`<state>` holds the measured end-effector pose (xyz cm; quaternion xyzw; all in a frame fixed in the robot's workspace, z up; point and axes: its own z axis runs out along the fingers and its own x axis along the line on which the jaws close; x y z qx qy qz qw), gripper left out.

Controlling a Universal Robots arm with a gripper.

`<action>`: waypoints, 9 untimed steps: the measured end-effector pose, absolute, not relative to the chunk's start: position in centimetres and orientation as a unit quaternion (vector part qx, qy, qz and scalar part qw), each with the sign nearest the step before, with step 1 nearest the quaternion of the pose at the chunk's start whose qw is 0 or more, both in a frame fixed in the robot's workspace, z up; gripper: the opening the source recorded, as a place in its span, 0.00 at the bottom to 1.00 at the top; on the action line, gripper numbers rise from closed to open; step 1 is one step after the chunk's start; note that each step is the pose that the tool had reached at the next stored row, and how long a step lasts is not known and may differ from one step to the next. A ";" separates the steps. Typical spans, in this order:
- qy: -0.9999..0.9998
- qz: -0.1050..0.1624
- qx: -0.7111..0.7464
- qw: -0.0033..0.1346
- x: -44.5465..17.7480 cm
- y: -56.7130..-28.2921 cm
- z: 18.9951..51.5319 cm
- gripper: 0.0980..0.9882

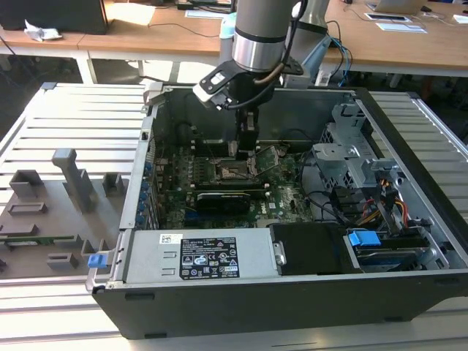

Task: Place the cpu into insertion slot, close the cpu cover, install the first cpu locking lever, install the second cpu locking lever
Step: 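Place the cpu into insertion slot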

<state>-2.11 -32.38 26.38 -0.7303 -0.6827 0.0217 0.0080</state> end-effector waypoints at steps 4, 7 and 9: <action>-0.665 0.022 -0.746 0.008 -2.1 -32.4 26.4 0.50; -0.653 0.023 -0.757 0.007 -2.1 -32.4 26.4 0.50; -0.646 0.023 -0.763 0.007 -2.1 -32.4 26.4 0.50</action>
